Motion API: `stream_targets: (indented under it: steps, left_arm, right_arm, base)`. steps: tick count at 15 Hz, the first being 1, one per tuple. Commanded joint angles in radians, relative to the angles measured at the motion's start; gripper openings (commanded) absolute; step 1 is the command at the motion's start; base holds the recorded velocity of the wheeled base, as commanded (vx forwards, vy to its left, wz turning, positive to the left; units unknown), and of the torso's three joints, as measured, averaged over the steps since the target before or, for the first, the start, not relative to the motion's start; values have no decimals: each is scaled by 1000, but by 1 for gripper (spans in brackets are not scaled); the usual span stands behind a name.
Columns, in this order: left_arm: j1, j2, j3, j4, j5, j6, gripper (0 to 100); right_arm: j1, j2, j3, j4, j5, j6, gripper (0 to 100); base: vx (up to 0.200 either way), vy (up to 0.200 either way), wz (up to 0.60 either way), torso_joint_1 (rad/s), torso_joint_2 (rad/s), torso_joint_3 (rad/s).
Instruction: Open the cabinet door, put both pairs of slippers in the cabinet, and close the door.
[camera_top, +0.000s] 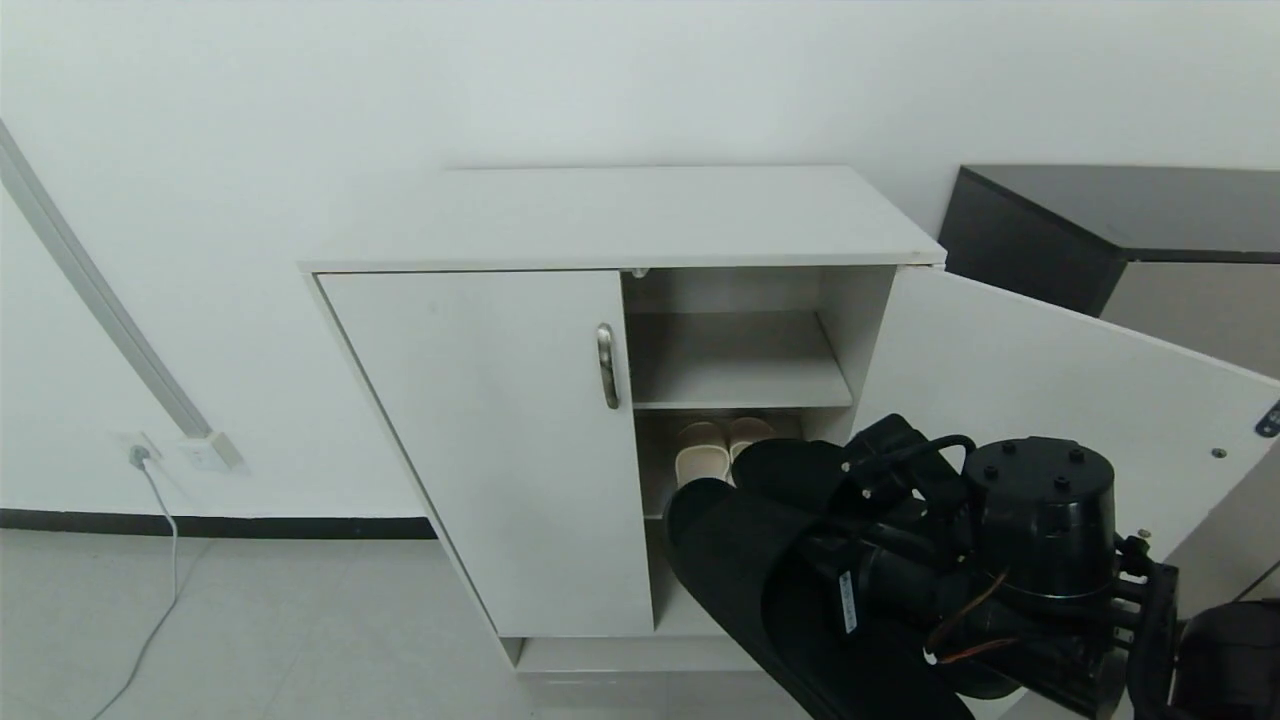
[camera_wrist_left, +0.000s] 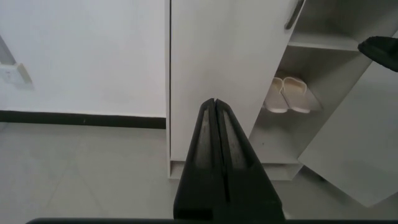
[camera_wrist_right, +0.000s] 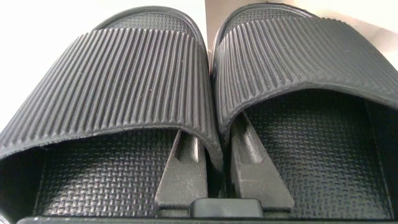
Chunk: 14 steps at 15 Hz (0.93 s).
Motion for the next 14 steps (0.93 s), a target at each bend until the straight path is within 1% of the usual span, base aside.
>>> stream_targets:
  steps: [1, 8, 12, 14]
  left_arm:
    - [0, 1, 0, 0, 0, 0, 0]
    - [0, 1, 2, 0, 0, 0, 0]
    - [0, 1, 0, 0, 0, 0, 0]
    - [0, 1, 0, 0, 0, 0, 0]
  right_arm:
    - [0, 3, 5, 0, 0, 0, 0]
    - [3, 4, 15, -15, 0, -2, 0]
    - [6, 6, 27, -17, 7, -2, 0]
    - [6, 6, 25, -18, 9, -2, 0]
  base:
    - [0, 0, 0, -144, 476, 334]
    - [0, 0, 0, -102, 456, 350]
    - [0, 0, 0, -32, 441, 399]
    - [0, 0, 0, -5, 195, 195]
